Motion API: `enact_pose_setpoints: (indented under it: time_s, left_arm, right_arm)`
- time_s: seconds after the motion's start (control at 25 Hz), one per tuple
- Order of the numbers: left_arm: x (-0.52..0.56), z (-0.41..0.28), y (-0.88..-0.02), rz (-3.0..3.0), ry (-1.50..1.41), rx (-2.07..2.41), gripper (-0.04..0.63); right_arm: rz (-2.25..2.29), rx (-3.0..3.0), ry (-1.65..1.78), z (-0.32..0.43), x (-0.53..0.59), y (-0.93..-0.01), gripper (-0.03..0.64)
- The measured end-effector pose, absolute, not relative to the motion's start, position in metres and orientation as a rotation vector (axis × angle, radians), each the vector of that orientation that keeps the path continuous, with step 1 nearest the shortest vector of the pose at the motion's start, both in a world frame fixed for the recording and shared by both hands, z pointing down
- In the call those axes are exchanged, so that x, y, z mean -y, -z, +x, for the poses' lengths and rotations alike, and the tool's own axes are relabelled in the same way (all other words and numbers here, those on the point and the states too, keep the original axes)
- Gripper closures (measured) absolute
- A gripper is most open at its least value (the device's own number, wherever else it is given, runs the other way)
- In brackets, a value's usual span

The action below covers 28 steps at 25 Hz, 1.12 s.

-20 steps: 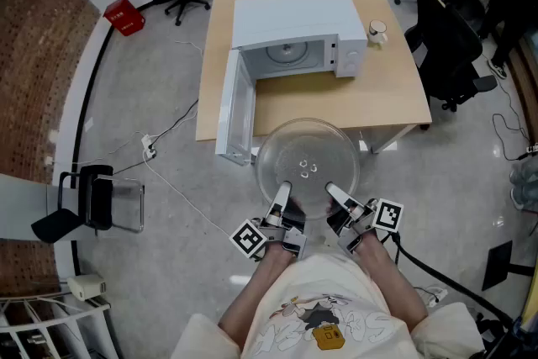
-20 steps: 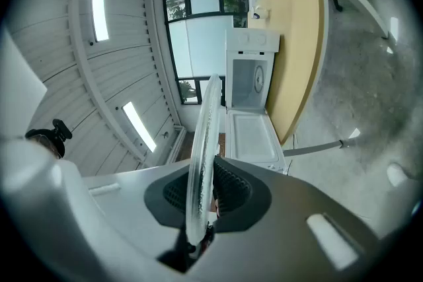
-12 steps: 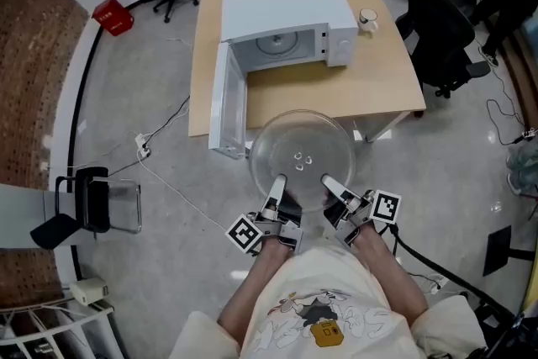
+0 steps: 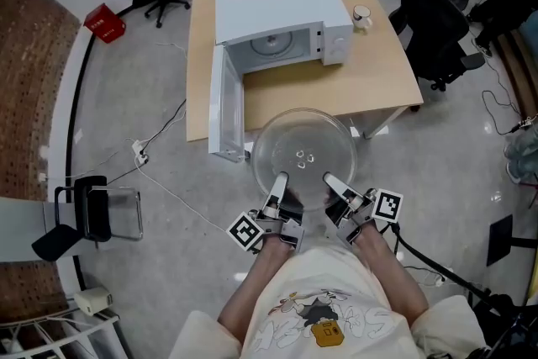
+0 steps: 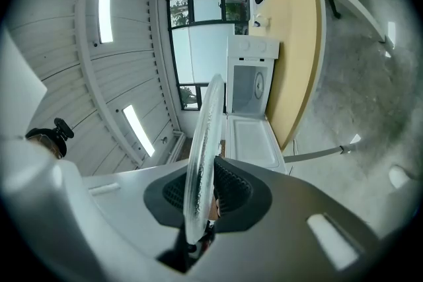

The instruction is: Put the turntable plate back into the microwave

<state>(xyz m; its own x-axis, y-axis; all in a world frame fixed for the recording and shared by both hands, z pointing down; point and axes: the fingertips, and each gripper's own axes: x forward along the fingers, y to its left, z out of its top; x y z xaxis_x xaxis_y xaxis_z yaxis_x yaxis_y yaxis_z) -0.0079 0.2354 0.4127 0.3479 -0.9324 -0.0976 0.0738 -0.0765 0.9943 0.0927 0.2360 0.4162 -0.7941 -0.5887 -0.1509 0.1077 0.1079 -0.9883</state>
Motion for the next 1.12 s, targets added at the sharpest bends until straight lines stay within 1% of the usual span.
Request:
enact_pose_setpoints:
  time_s: [0.36,0.6,0.88,1.12]
  left_arm:
    - [-0.219,-0.017,-0.414,1.395,0.992,0.790,0.565]
    - [-0.190,-0.023,-0.417,1.424,0.963,0.748,0.565]
    - [-0.136,-0.031,-0.432,1.405,0.971,0.757,0.565]
    - [-0.071,-0.031,-0.454,1.377,1.007,0.818,0.563]
  right_arm:
    - [-0.534,-1.864,1.693,0.083,-0.227,-0.416,0.574]
    - [-0.603,-1.818,1.664,0.078,-0.205,-0.425,0.577]
    - [-0.648,-1.779,1.640,0.070,-0.153,-0.438,0.577]
    - [-0.630,-1.779,1.679,0.072,-0.084,-0.462,0.577]
